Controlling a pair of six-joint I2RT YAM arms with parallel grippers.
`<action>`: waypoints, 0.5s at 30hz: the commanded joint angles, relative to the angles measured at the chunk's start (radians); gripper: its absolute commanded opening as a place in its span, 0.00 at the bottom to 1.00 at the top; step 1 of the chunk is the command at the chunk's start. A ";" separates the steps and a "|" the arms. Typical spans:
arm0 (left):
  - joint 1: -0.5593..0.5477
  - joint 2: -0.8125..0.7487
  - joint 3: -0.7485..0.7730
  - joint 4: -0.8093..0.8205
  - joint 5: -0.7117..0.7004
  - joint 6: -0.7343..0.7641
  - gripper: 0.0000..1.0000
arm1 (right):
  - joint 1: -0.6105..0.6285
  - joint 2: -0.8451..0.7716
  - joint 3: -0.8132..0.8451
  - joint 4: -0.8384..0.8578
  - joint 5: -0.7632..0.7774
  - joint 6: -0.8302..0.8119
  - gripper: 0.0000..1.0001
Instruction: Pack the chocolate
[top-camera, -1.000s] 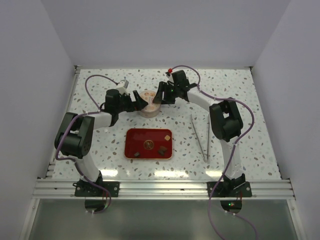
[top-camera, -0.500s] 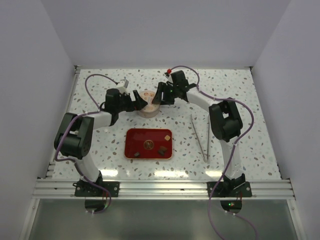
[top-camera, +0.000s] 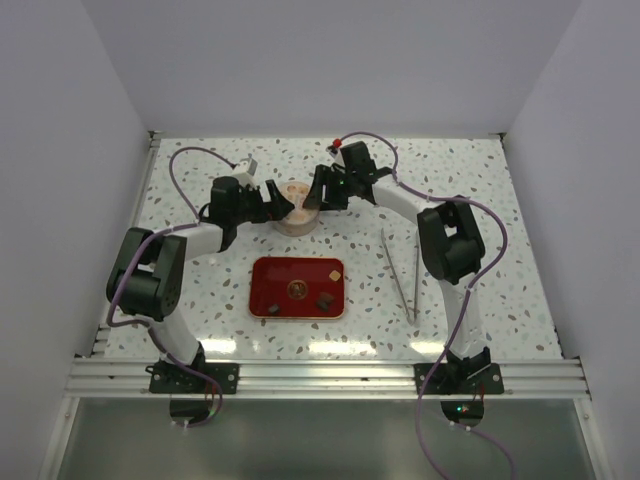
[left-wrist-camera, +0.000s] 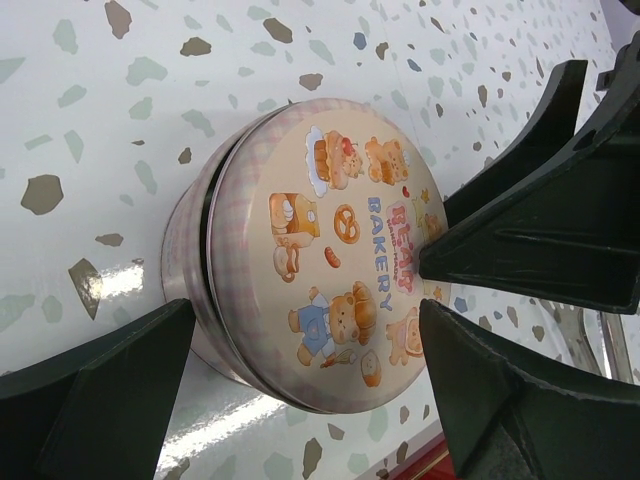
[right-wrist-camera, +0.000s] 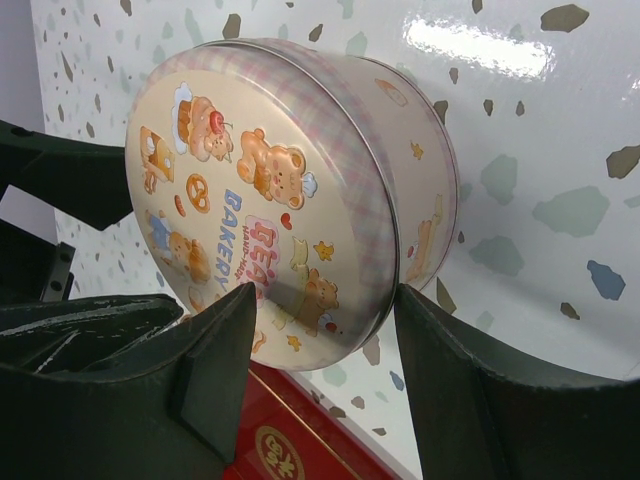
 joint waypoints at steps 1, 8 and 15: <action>-0.012 -0.053 0.040 0.024 -0.015 0.027 1.00 | 0.017 -0.039 0.029 -0.001 -0.011 -0.009 0.61; -0.010 -0.057 0.043 0.006 -0.046 0.032 1.00 | 0.010 -0.046 0.029 -0.009 0.003 -0.019 0.63; -0.010 -0.057 0.046 -0.002 -0.062 0.036 1.00 | -0.001 -0.056 0.018 -0.009 0.005 -0.026 0.70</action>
